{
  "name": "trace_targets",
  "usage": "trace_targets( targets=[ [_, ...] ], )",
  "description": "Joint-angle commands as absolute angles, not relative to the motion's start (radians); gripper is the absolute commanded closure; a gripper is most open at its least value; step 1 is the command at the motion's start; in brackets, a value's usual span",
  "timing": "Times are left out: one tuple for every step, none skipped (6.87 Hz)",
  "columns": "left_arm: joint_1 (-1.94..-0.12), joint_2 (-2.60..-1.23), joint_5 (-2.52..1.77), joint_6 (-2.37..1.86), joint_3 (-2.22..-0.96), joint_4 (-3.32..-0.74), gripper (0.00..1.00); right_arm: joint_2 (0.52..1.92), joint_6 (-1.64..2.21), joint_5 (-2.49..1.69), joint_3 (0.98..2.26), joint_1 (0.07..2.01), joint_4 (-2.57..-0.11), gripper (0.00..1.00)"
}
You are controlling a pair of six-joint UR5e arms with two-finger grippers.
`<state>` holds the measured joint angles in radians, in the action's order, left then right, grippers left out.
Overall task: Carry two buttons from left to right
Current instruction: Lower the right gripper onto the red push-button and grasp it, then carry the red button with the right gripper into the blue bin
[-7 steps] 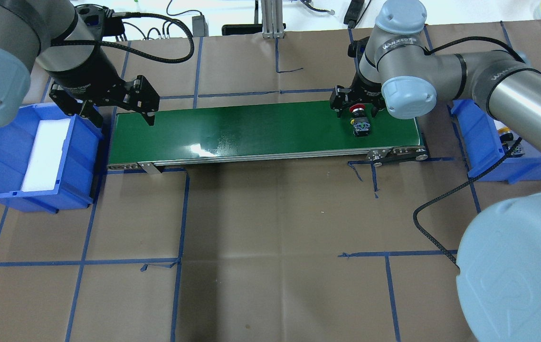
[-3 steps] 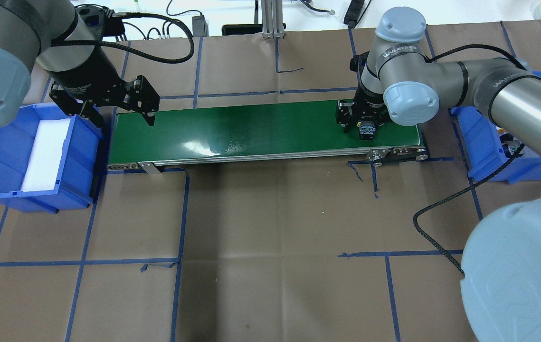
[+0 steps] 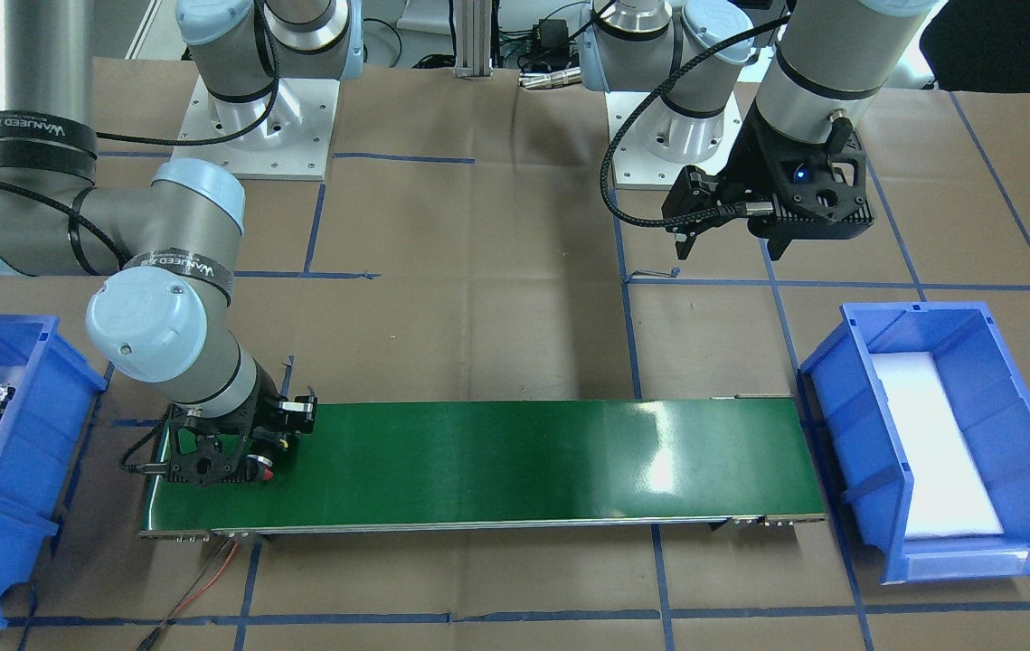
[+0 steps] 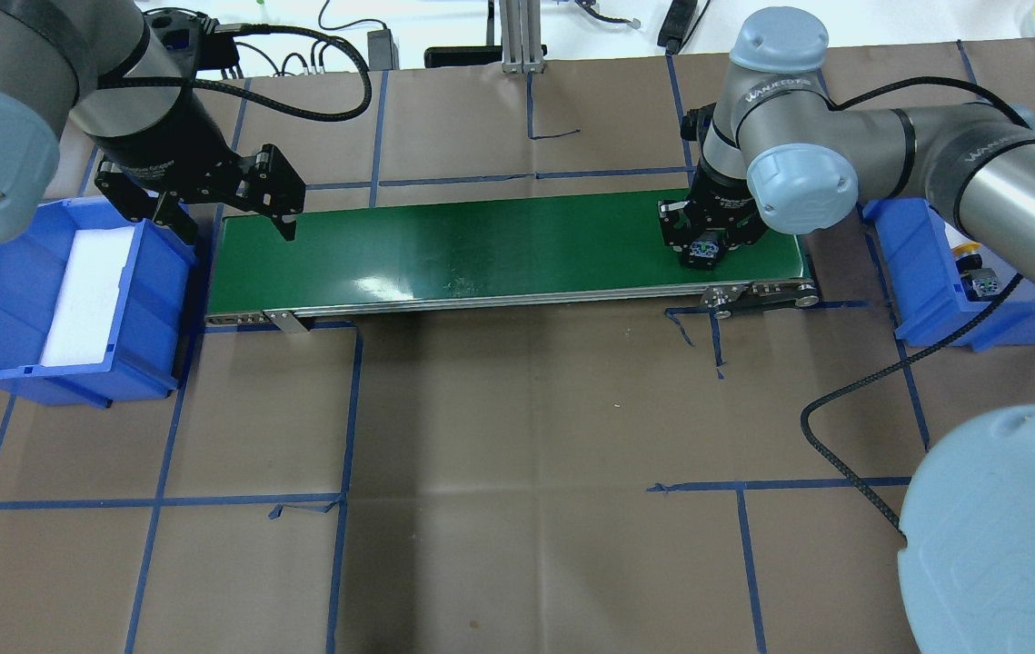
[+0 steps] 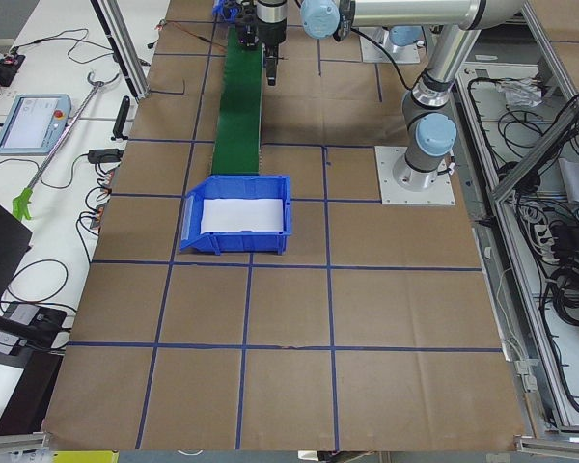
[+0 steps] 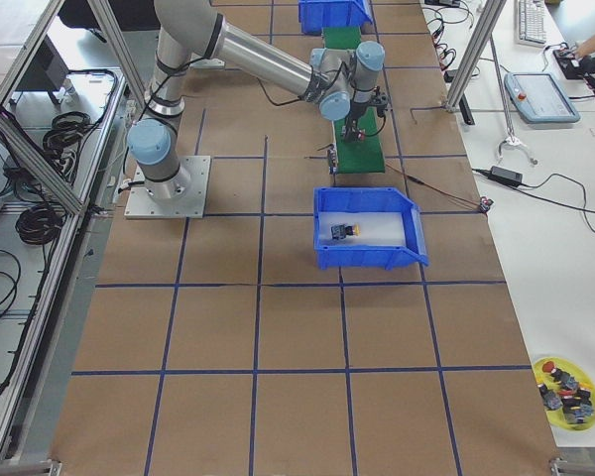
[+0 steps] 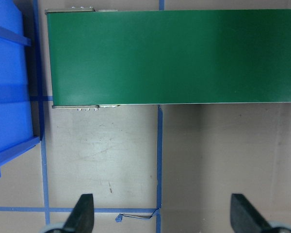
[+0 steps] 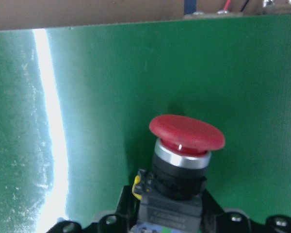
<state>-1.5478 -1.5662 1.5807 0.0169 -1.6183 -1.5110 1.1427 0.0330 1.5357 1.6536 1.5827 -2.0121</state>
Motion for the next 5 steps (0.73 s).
trace_targets(
  targets=[
    [-1.548,-1.566,1.58,0.017,-1.618,-1.511,0.0,1.169,0.035,1.54,1.62,1.563,-1.996,0.97],
    [-1.548,-1.566,1.58,0.017,-1.617,-1.511,0.0,1.187,0.019,1.537,1.576,1.518,-1.944,0.98],
    [-1.548,-1.566,1.58,0.017,-1.617,-1.511,0.0,1.193,-0.054,1.532,1.53,1.446,-1.91,0.98],
    [-1.548,-1.566,1.58,0.017,-1.617,-1.511,0.0,1.192,-0.168,1.532,1.484,1.372,-1.901,0.98],
    [-1.548,-1.566,1.58,0.017,-1.618,-1.511,0.0,1.193,-0.264,1.537,1.445,1.323,-1.896,0.98]
  ],
)
